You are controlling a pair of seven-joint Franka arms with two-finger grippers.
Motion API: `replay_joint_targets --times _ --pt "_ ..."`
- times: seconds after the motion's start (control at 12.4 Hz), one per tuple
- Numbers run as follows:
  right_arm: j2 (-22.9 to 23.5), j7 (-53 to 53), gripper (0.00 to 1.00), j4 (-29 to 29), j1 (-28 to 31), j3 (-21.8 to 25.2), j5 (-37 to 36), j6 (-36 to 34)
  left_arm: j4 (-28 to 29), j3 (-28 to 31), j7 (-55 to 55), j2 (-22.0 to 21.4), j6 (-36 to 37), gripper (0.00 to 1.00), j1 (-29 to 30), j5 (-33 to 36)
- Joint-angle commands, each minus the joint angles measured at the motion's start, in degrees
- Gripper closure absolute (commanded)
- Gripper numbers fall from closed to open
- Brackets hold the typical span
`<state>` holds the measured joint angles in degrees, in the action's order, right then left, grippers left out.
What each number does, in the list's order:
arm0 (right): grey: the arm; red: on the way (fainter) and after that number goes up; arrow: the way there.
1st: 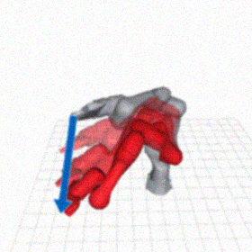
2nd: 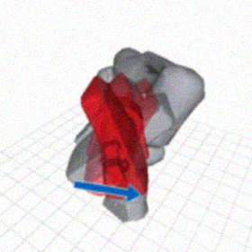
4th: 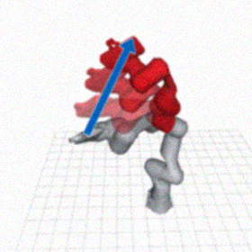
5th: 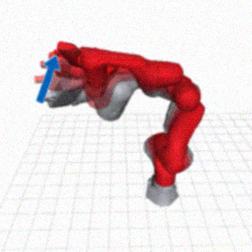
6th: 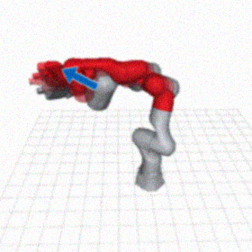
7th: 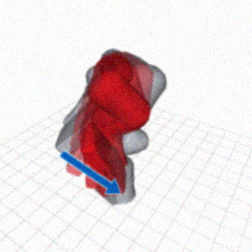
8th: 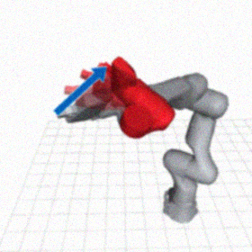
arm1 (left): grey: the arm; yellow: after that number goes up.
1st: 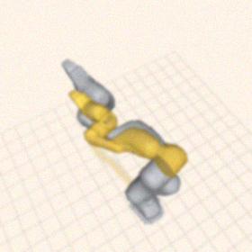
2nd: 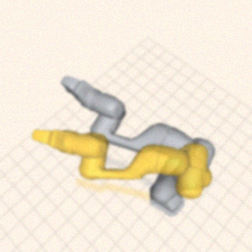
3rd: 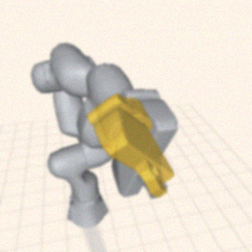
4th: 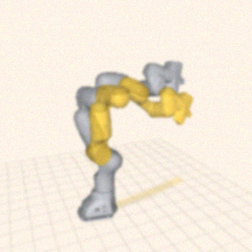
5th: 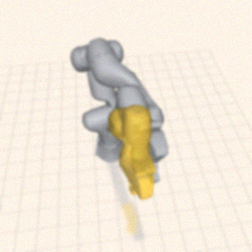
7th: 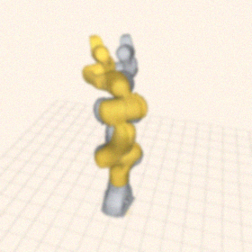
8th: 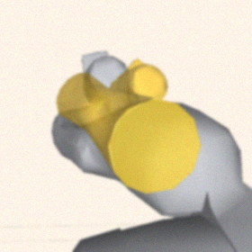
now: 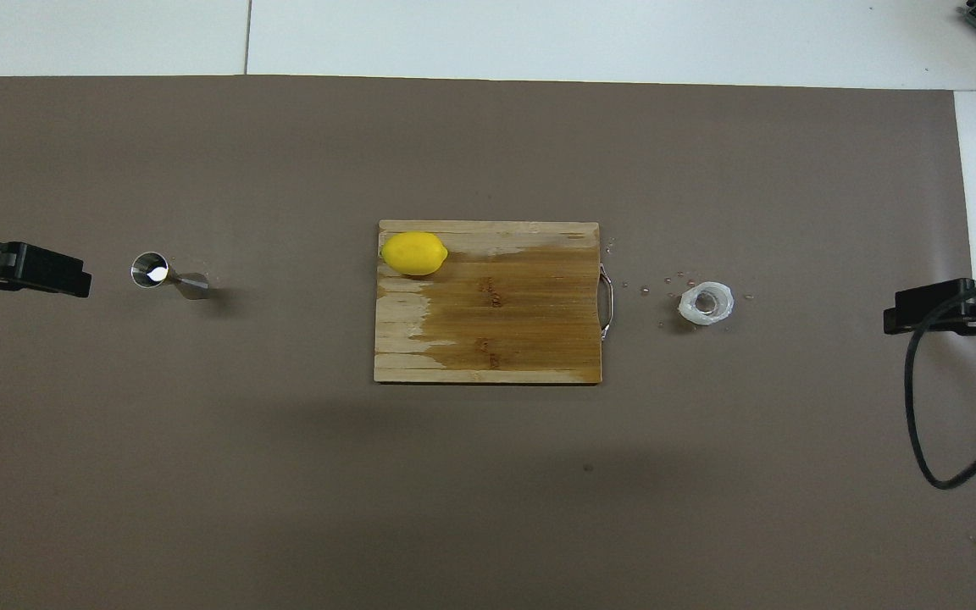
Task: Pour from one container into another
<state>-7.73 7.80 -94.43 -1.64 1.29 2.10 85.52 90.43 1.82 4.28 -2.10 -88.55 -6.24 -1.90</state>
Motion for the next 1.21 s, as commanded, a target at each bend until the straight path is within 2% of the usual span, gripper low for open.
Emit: replay_joint_targets --times 0.0,0.4,0.73,0.89,1.13 --pt "-0.53 0.37 0.00 -0.05 0.68 -0.50 -0.52 -0.53 1.60 -0.24 0.03 -1.24 -1.18 0.00 -0.35 1.02" --pt "-0.53 0.37 0.00 -0.05 0.68 -0.50 -0.52 -0.53 1.86 -0.33 -0.67 -1.50 -0.14 0.00 -0.09 1.02" --pt "-0.53 0.37 0.00 -0.05 0.76 -0.50 -0.52 -0.53 1.86 -0.07 -12.44 -0.72 -1.01 0.00 0.70 -2.39" --pt "-0.53 0.37 0.00 -0.05 0.68 -0.50 -0.52 -0.53 1.07 -0.07 -17.44 1.29 -1.19 0.00 3.41 -6.78" --pt "-0.53 0.37 0.00 -0.05 0.68 -0.50 -0.52 -0.53 -1.21 0.11 -25.43 5.16 -1.10 0.00 5.44 -9.17"
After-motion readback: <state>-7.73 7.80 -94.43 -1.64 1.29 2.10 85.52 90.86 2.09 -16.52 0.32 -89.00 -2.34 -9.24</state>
